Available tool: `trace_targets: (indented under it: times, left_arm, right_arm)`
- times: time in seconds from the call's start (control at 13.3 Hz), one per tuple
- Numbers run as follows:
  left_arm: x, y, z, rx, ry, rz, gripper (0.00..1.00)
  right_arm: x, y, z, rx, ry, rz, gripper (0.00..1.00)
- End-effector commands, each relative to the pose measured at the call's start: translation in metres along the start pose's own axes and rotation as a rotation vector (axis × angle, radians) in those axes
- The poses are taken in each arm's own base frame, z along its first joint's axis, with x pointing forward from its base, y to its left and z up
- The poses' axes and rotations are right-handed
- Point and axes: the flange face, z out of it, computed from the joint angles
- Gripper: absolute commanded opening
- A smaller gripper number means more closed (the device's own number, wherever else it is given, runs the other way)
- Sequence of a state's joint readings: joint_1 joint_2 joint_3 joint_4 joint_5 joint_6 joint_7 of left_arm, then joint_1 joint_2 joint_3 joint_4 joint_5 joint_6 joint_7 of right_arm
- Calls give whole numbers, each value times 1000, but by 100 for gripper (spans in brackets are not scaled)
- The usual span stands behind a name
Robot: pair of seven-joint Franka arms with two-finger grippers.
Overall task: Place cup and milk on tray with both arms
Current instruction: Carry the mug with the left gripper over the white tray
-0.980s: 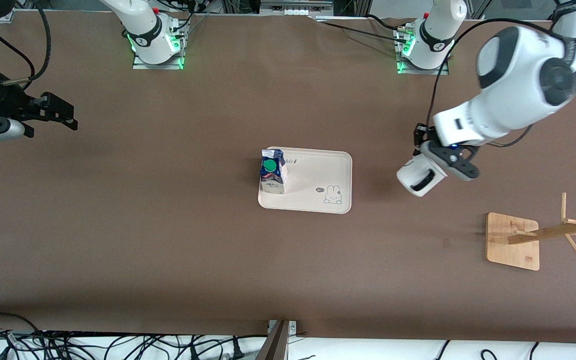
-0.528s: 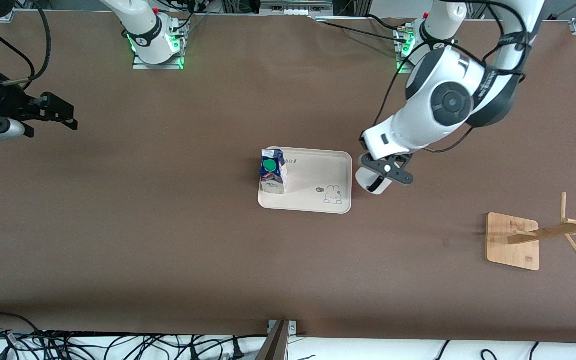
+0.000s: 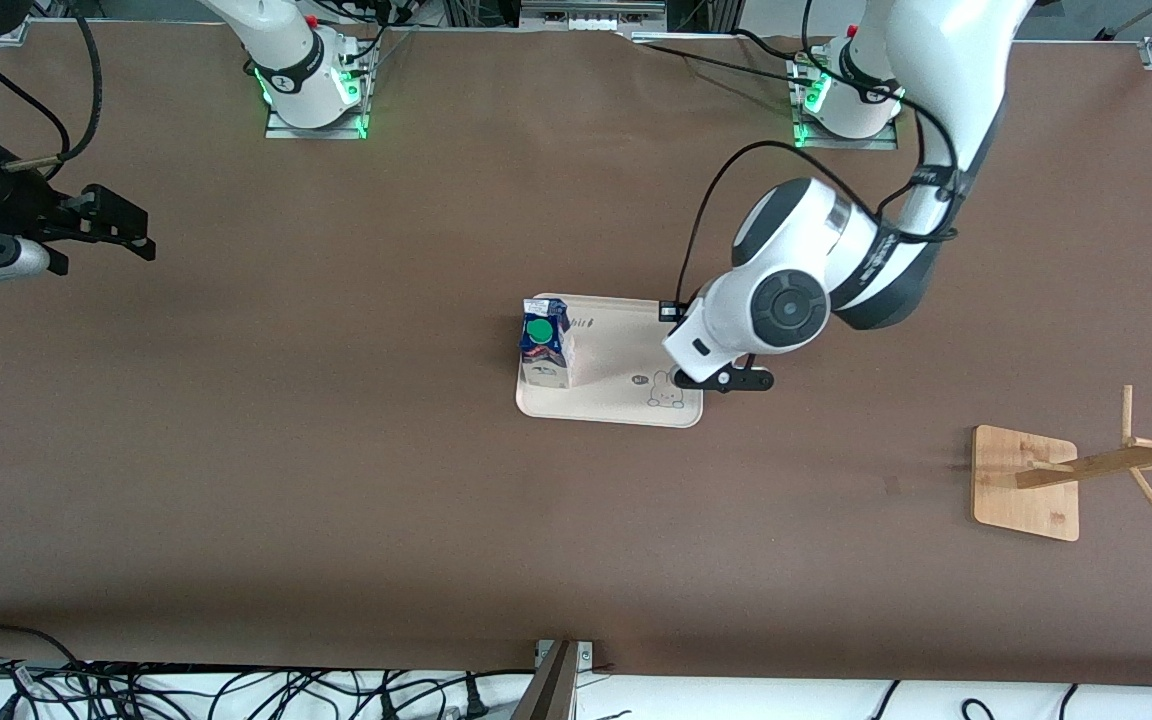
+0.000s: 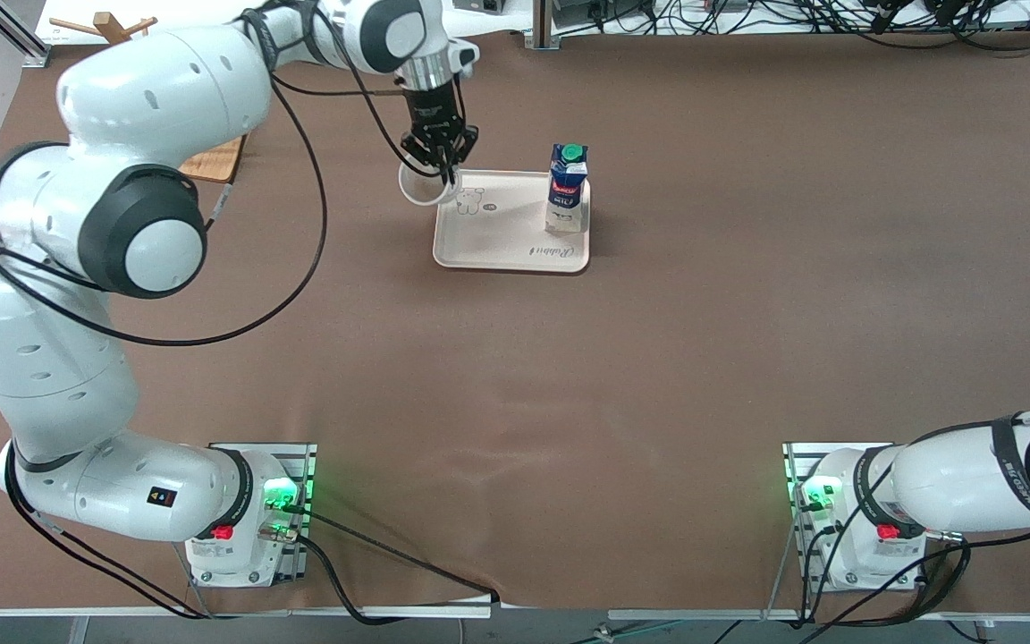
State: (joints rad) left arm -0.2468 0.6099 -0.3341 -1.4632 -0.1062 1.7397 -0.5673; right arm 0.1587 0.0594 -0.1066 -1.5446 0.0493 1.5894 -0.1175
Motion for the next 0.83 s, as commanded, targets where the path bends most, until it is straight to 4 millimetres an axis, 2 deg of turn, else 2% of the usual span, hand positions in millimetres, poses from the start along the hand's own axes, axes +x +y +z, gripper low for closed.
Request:
trace_targets:
  times: [0.0,0.15,0.6,0.75]
  left_arm:
    - [11,19,17,-21,-52,-64,0]
    - [16,31,38,-78,-122,-79,0]
    - [40,37,80,-102,-140,-144,0]
    - [42,35,84,-102,-142,-147,0]
  right_arm:
    - [0,-1,-4,18,3,11,100]
    - [-1,1,-4,18,-1,16,100]
    - [-1,1,-4,20,-1,16,100]
    - [-1,-1,-3,18,-2,13,100]
